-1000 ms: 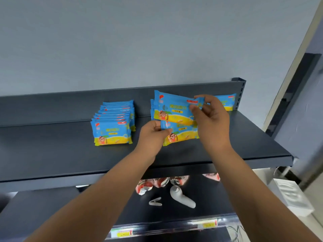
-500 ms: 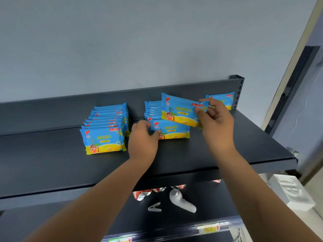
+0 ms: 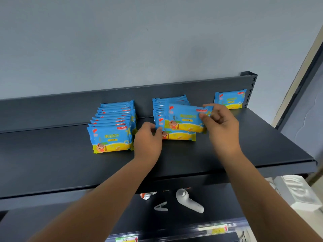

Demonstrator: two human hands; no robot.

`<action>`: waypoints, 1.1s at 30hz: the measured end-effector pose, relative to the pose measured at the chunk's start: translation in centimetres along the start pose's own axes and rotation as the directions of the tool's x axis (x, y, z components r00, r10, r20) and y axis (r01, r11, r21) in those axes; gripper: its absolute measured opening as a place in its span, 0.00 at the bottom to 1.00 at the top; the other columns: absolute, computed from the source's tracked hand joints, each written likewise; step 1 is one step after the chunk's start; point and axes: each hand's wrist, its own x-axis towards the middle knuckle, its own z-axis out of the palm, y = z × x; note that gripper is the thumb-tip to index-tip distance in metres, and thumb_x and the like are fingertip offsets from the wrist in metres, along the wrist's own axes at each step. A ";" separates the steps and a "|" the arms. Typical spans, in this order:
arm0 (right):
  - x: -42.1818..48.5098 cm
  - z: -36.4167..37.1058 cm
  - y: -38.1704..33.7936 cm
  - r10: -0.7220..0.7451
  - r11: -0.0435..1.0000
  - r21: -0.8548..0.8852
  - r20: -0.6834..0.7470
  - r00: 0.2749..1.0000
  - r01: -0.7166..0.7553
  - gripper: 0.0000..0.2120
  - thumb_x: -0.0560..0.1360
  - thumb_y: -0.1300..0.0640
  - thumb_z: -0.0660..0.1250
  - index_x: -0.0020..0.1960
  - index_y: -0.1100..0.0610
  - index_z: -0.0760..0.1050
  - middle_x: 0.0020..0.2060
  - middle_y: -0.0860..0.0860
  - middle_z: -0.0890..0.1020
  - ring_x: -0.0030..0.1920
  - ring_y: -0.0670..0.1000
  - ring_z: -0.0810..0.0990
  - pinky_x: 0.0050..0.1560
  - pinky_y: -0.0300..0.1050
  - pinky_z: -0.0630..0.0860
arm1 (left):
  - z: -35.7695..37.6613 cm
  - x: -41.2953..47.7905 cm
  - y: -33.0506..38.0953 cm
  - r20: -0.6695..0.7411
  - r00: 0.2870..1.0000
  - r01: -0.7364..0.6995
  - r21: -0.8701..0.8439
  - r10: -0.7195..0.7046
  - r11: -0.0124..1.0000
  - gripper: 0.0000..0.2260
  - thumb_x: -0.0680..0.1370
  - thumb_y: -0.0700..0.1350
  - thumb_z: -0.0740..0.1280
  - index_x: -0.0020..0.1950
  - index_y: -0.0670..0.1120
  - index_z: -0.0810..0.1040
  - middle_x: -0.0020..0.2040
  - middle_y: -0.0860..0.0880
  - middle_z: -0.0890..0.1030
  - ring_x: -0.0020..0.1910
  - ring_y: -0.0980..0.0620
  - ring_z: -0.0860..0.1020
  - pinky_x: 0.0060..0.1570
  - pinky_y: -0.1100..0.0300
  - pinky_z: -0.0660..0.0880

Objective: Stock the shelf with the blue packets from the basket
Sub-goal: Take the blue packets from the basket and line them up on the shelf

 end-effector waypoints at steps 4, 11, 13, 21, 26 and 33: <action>-0.5 0.4 1.3 0.044 0.970 -0.242 0.061 0.997 -0.027 0.11 0.78 0.65 0.71 0.49 0.48 0.79 0.37 0.35 0.82 0.42 0.38 0.81 0.46 0.39 0.80 | -0.6 0.0 -0.1 0.034 0.999 0.021 -0.020 -0.021 1.000 0.05 0.82 0.46 0.68 0.53 0.45 0.79 0.48 0.51 0.82 0.47 0.53 0.79 0.46 0.57 0.75; -0.4 1.4 2.3 0.050 0.827 -0.562 0.027 0.998 -0.026 0.15 0.77 0.52 0.74 0.62 0.44 0.76 0.52 0.43 0.79 0.46 0.43 0.80 0.46 0.45 0.80 | -1.2 -0.7 -0.2 0.195 0.980 0.072 -0.117 -0.048 0.991 0.14 0.76 0.47 0.76 0.58 0.49 0.77 0.52 0.57 0.81 0.51 0.61 0.79 0.42 0.71 0.71; -0.5 1.6 2.0 0.078 0.827 -0.560 0.021 0.997 -0.053 0.21 0.77 0.51 0.74 0.67 0.42 0.72 0.51 0.41 0.80 0.45 0.44 0.81 0.43 0.47 0.81 | -1.3 -0.7 -0.2 0.209 0.977 0.054 -0.095 -0.034 0.994 0.15 0.76 0.48 0.76 0.59 0.49 0.75 0.54 0.57 0.81 0.52 0.60 0.79 0.42 0.72 0.70; -0.7 1.7 1.6 0.071 0.725 -0.687 0.026 0.997 -0.034 0.26 0.78 0.48 0.73 0.73 0.48 0.68 0.60 0.45 0.78 0.56 0.47 0.80 0.53 0.49 0.79 | -1.2 -0.7 0.0 0.164 0.985 0.062 -0.052 -0.053 0.997 0.29 0.76 0.47 0.76 0.73 0.46 0.68 0.68 0.49 0.75 0.68 0.52 0.74 0.60 0.64 0.73; -2.3 1.9 2.0 -0.185 0.529 -0.823 0.126 0.975 0.207 0.25 0.79 0.51 0.70 0.72 0.57 0.70 0.69 0.53 0.75 0.71 0.55 0.72 0.65 0.54 0.76 | -2.3 -2.2 1.3 0.017 0.970 -0.238 0.233 0.241 0.943 0.37 0.80 0.54 0.70 0.82 0.40 0.56 0.80 0.43 0.62 0.80 0.46 0.60 0.76 0.57 0.57; -4.8 5.7 0.7 -0.364 0.476 -0.712 0.375 0.852 0.517 0.27 0.86 0.45 0.50 0.75 0.61 0.70 0.74 0.55 0.73 0.80 0.57 0.62 0.79 0.58 0.59 | -5.7 -3.9 0.9 -0.067 0.838 -0.407 0.583 0.541 0.703 0.29 0.84 0.58 0.60 0.81 0.44 0.64 0.83 0.43 0.60 0.81 0.38 0.57 0.75 0.40 0.62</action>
